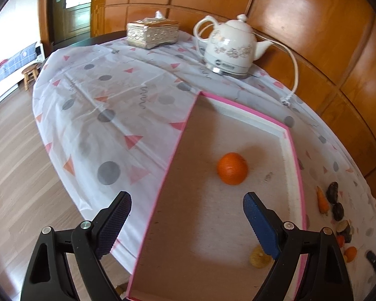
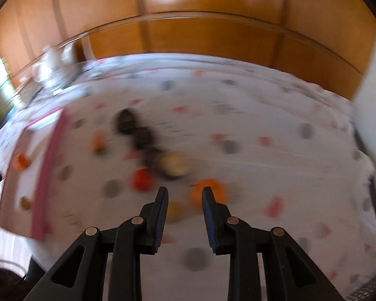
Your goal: Organize fruits
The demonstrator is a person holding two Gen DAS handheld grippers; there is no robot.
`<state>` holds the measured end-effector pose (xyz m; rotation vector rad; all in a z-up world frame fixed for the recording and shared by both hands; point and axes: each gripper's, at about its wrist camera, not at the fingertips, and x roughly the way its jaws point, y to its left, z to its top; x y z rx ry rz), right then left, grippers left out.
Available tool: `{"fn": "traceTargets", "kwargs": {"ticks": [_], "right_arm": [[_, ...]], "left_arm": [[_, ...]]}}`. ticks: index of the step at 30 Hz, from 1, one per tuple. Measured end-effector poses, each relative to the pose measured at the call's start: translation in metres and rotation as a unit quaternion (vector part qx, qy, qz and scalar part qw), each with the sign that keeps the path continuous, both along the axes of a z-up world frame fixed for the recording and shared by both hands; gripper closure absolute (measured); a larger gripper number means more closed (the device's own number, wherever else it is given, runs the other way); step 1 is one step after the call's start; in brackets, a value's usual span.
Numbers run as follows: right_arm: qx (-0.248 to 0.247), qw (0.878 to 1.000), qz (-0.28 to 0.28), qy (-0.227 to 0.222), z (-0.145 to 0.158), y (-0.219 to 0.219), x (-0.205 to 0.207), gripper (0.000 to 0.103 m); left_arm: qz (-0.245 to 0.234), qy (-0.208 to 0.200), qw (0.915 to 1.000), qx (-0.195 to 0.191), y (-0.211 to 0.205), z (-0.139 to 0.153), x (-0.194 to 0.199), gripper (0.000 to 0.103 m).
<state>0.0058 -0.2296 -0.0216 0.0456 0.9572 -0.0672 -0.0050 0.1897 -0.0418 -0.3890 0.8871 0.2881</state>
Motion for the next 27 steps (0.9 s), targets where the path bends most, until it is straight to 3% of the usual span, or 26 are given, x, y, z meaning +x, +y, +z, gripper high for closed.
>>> {"fn": "traceTargets", "kwargs": {"ticks": [9,14,17,19,21,25,27], "right_arm": [[-0.039,0.993,-0.112,-0.024,0.032,-0.119,0.005,0.071],[-0.046,0.978,-0.2,-0.045,0.029,-0.18,0.009,0.071],[-0.018,0.967,-0.251,-0.033,0.02,-0.205,0.009,0.071],[0.0,0.956,-0.288,-0.051,0.025,-0.221,0.002,0.071],[0.027,0.938,-0.342,-0.055,0.024,-0.243,-0.011,0.071],[0.105,0.903,-0.415,-0.03,0.01,-0.276,-0.03,0.07],[0.119,0.902,-0.415,-0.024,0.007,-0.279,-0.03,0.07]], "left_arm": [[-0.081,-0.006,0.9966,0.014,-0.045,0.012,0.01,0.012],[-0.129,-0.004,0.9916,0.01,-0.076,0.018,0.018,0.012],[-0.152,-0.002,0.9882,0.014,-0.095,0.02,0.023,0.014],[-0.159,0.005,0.9873,-0.001,-0.104,0.018,0.029,0.016],[-0.165,0.008,0.9862,-0.011,-0.113,0.016,0.032,0.019],[-0.219,0.016,0.9757,-0.007,-0.151,0.012,0.038,0.027],[-0.25,0.018,0.9682,-0.005,-0.171,0.01,0.039,0.032]]}}
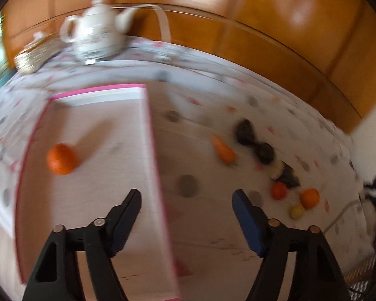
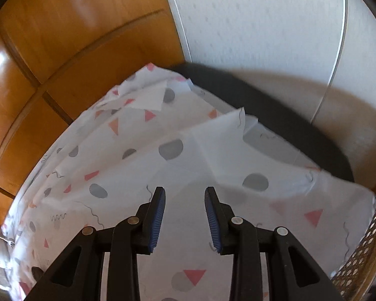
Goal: Organize fruits
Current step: 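Reach the left gripper toward the small yellow potato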
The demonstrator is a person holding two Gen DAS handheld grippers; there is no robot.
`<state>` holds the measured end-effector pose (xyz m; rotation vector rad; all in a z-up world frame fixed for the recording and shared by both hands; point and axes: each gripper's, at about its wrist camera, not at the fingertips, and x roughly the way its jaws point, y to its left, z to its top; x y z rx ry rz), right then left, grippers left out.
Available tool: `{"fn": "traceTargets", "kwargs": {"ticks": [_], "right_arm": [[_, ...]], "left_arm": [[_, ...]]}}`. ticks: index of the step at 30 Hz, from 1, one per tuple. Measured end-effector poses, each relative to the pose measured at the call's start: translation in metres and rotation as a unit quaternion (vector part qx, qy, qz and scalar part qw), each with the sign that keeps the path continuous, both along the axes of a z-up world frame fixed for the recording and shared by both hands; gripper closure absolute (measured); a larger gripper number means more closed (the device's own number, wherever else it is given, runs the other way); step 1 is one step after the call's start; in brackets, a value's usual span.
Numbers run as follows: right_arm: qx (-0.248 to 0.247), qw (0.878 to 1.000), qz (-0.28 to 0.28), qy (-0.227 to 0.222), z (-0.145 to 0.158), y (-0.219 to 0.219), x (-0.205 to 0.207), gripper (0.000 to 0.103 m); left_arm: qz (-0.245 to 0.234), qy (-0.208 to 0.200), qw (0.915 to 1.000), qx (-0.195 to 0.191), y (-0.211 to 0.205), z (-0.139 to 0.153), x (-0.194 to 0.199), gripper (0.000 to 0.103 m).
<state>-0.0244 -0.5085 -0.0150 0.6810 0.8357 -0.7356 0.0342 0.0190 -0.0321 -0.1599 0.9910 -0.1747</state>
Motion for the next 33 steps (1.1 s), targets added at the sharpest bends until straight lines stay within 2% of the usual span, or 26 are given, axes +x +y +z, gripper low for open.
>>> {"fn": "traceTargets", "kwargs": {"ticks": [4,7,10,12,18,25,27,29,31,32,33], "right_arm": [[-0.03,1.0,0.006,0.0,0.005,0.007,0.001,0.07],[-0.035,0.998,-0.056,-0.018,0.007,-0.002,-0.019,0.07],[-0.01,0.995,-0.095,-0.015,-0.001,-0.012,-0.03,0.067],[0.01,0.996,-0.084,-0.013,-0.006,-0.013,-0.025,0.067],[0.006,0.999,-0.043,-0.006,-0.01,-0.004,-0.012,0.067],[0.007,1.0,-0.008,0.003,-0.014,0.005,-0.001,0.067],[0.004,1.0,0.003,0.006,-0.015,0.008,0.002,0.067],[0.002,1.0,0.01,0.009,-0.016,0.01,0.005,0.067],[0.0,1.0,0.018,0.012,-0.017,0.013,0.007,0.067],[-0.002,1.0,0.024,0.014,-0.018,0.015,0.009,0.067],[-0.003,1.0,0.028,0.014,-0.018,0.016,0.01,0.067]], "left_arm": [[-0.04,0.026,0.9986,-0.021,-0.036,-0.01,0.009,0.044],[-0.06,0.028,0.9977,-0.012,-0.06,-0.014,0.009,0.044],[-0.082,0.029,0.9962,-0.005,-0.084,-0.018,0.011,0.045],[-0.102,0.022,0.9945,0.001,-0.1,-0.018,0.012,0.045],[-0.169,0.022,0.9852,0.013,-0.15,-0.028,0.008,0.045],[-0.199,0.03,0.9793,0.023,-0.179,-0.044,0.01,0.049],[-0.205,0.037,0.9777,0.03,-0.183,-0.053,0.011,0.054],[-0.211,0.021,0.9764,0.038,-0.185,-0.055,0.008,0.056],[-0.216,0.025,0.9756,0.033,-0.184,-0.054,0.008,0.067],[-0.214,0.03,0.976,0.026,-0.182,-0.054,0.009,0.076],[-0.211,0.038,0.9766,0.018,-0.177,-0.053,0.01,0.077]]}}
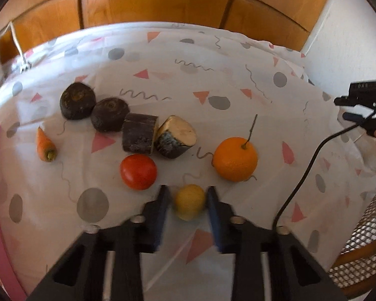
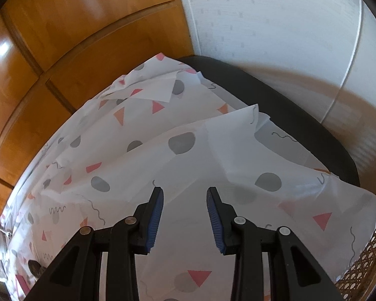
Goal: Organize fruits
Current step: 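Reach the left gripper toward the small yellow potato, then grasp the yellow potato with the left gripper and place it in the tray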
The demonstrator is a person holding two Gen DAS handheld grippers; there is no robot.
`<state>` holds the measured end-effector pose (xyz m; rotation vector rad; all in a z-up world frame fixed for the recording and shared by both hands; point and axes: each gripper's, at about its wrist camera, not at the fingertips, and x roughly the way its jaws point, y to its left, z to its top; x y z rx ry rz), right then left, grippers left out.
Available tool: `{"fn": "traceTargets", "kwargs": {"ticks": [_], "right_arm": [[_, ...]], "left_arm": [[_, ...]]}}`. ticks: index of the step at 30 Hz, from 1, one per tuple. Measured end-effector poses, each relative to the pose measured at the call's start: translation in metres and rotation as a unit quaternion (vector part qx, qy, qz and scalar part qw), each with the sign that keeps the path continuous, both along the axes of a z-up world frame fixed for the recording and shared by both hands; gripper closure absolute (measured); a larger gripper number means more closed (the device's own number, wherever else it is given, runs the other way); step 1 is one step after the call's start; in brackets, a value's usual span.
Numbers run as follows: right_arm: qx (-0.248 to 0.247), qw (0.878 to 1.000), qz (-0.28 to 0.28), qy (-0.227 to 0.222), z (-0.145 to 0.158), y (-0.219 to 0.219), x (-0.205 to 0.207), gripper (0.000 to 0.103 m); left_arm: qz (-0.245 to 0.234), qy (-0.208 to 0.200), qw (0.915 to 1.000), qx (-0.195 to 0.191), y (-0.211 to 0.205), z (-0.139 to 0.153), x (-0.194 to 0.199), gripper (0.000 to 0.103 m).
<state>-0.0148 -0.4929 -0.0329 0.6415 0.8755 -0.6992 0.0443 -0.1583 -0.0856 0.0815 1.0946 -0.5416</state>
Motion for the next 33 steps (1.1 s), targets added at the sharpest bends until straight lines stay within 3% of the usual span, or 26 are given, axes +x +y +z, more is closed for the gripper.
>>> {"fn": "traceTargets", "kwargs": {"ticks": [2,10,20,27,33], "right_arm": [[-0.004,1.0,0.008,0.003,0.0,0.003,0.002,0.067],[0.011,0.997,0.069,0.031,-0.006,0.011,0.019,0.067],[0.0,0.981,0.181,0.076,-0.017,0.051,0.044,0.067],[-0.006,0.979,0.181,0.088,-0.021,0.054,0.044,0.067],[-0.01,0.979,0.184,0.089,-0.021,0.056,0.044,0.067]], "left_arm": [[0.012,0.015,0.9998,-0.01,0.01,0.002,0.002,0.077],[0.052,0.012,0.9984,-0.018,0.044,0.014,-0.003,0.077],[0.125,-0.014,0.9908,-0.05,0.112,0.048,0.0,0.077],[0.22,-0.024,0.973,-0.064,0.184,0.058,0.008,0.077],[0.316,-0.031,0.9467,-0.055,0.261,0.055,0.007,0.077]]}}
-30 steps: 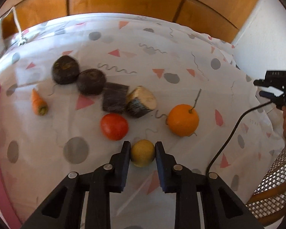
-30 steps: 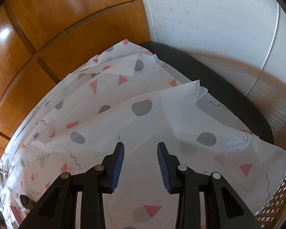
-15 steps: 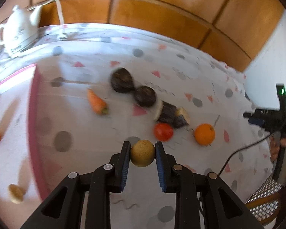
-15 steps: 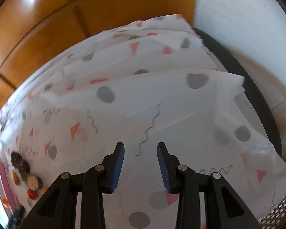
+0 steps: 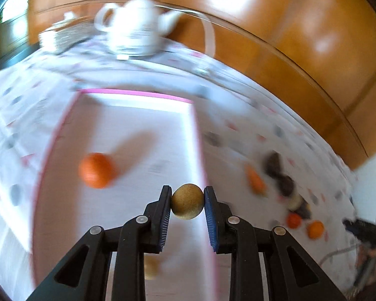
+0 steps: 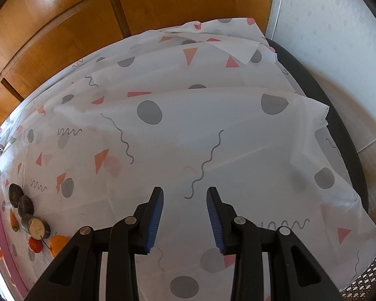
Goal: Organize fruits
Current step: 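Grasp the yellow potato with the left gripper and place it in the tray, then grasp the stemmed tangerine with the right gripper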
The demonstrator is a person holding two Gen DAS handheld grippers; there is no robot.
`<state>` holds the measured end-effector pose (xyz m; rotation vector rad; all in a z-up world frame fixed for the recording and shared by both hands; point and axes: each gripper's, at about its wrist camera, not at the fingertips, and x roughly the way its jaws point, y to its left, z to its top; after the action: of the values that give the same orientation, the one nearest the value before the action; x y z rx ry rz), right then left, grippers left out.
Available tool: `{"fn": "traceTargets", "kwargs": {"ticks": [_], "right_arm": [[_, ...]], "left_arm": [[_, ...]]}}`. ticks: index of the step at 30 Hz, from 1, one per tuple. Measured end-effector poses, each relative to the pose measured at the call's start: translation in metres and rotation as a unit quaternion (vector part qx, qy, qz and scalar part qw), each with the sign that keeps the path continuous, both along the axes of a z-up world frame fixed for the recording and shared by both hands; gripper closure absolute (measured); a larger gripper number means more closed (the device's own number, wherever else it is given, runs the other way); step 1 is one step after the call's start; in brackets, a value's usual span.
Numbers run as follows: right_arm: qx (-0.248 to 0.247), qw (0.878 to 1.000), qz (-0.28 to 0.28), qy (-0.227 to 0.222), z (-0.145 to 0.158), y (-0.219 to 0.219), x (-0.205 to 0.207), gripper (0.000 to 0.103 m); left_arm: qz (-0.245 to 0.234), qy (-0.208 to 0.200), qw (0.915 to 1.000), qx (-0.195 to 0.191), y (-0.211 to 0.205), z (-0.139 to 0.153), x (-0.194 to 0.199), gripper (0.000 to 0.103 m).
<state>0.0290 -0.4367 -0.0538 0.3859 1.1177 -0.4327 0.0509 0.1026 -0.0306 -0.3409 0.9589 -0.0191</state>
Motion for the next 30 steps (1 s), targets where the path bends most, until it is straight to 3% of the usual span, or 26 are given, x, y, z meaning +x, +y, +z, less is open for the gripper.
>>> {"fn": "traceTargets", "kwargs": {"ticks": [6,11,16,19,21,24,28,30], "right_arm": [[0.016,1.0,0.024,0.0,-0.002,0.007,0.005,0.067],[0.034,0.995,0.097,0.006,-0.007,0.034,0.015,0.067],[0.055,0.981,0.185,0.018,-0.013,0.068,0.024,0.067],[0.068,0.969,0.236,0.014,-0.012,0.088,0.025,0.067],[0.068,0.961,0.267,0.013,-0.011,0.101,0.025,0.067],[0.081,0.951,0.298,0.005,-0.009,0.112,0.023,0.066],[0.093,0.94,0.329,-0.014,-0.002,0.125,0.021,0.05],[0.09,0.936,0.339,-0.018,0.0,0.13,0.02,0.05]], "left_arm": [[0.082,0.016,0.9964,0.015,0.061,-0.015,-0.014,0.077],[0.118,0.038,0.992,0.024,0.084,-0.032,-0.021,0.077],[0.121,0.038,0.9912,0.037,0.084,-0.038,-0.027,0.075],[0.122,0.035,0.9912,0.038,0.083,-0.037,-0.027,0.067],[0.13,0.029,0.9902,0.043,0.084,-0.035,-0.031,0.056],[0.136,0.015,0.989,0.055,0.084,-0.027,-0.033,0.051],[0.146,-0.006,0.9874,0.062,0.084,-0.016,-0.04,0.044],[0.15,-0.013,0.9864,0.065,0.086,-0.011,-0.043,0.04]]}}
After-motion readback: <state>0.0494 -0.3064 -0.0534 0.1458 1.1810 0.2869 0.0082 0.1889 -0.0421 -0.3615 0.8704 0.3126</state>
